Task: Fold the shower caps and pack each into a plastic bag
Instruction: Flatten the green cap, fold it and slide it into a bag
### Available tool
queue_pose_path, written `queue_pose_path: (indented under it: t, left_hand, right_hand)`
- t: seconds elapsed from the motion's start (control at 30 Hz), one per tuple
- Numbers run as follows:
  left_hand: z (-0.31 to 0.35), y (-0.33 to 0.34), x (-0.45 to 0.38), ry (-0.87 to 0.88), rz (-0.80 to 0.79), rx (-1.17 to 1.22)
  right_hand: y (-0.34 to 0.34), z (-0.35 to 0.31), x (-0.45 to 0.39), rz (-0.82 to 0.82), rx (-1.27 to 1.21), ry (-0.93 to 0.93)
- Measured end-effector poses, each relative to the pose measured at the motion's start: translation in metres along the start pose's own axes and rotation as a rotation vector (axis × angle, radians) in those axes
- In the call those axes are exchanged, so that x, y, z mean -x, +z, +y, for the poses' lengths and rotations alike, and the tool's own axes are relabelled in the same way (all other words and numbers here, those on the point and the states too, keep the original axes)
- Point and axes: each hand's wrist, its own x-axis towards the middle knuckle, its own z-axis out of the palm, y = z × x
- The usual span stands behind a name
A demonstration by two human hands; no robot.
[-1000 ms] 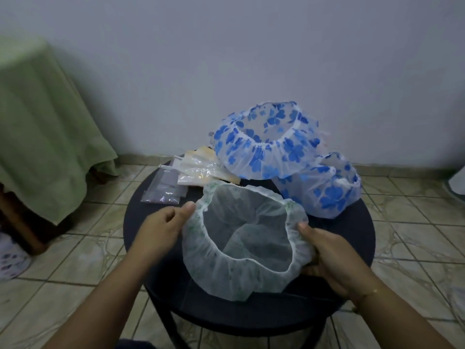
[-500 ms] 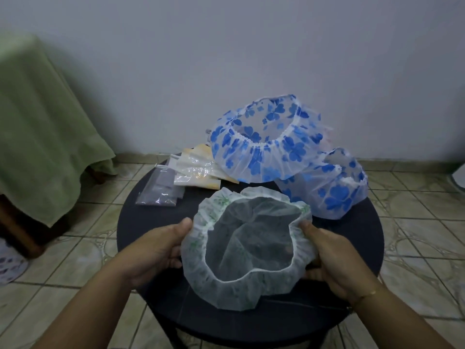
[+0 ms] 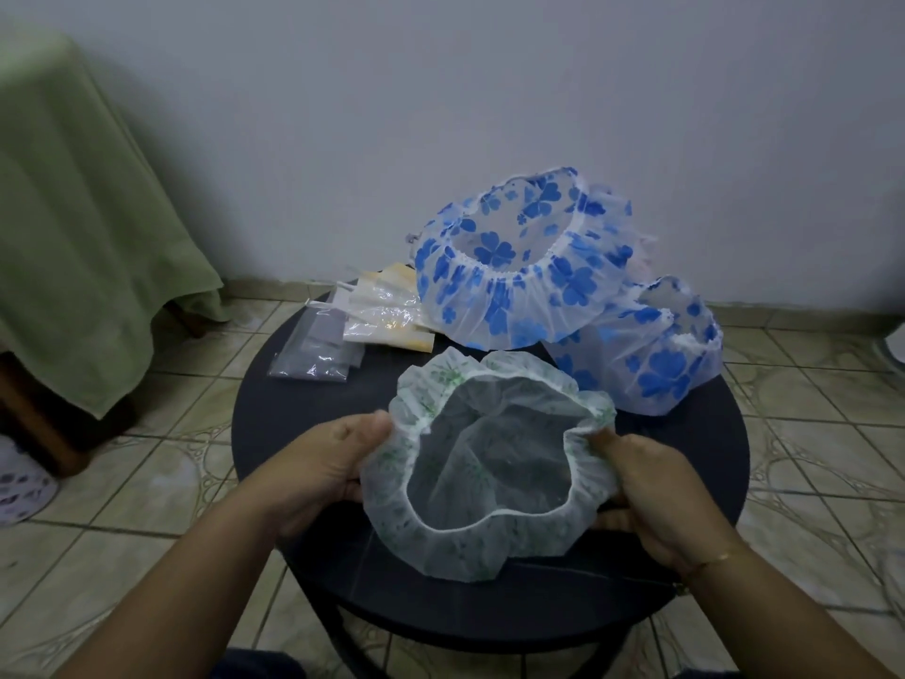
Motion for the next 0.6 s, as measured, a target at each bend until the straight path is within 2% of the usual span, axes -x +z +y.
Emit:
queue_pose_path:
  t: [0.13,0.23,0.33,0.4,0.47,0.53,0.6]
  left_hand:
    - [-0.001,0.005,0.000,0.029,0.171,-0.125]
    - [-0.003,-0.003,-0.003,0.023,0.345,-0.137]
    - [-0.003,-0.017,-0.004,0.005,0.436,-0.120]
    - [-0.002,-0.027,-0.003,-0.032,0.451,-0.188]
    - [0.000,-0.034,-0.001,-0.107,0.434,-0.359]
    - [0.001,-0.035,0.002,-0.183,0.370,-0.552]
    - [0.002,-0.032,0.004,-0.189,0.278,-0.632]
  right_hand:
    - [-0.001,-0.001,0.001,0.004,0.008,0.000]
    - [-0.005,-0.002,0.001,0.021,0.024,0.016]
    - [-0.015,-0.004,-0.003,0.067,0.041,0.039]
    - [-0.023,-0.006,-0.006,0.090,0.060,0.058]
    - [-0.027,-0.006,-0.008,0.089,0.086,0.073]
    - [-0.028,-0.007,-0.009,0.088,0.111,0.071]
    - [-0.028,-0.006,-0.009,0.092,0.125,0.042]
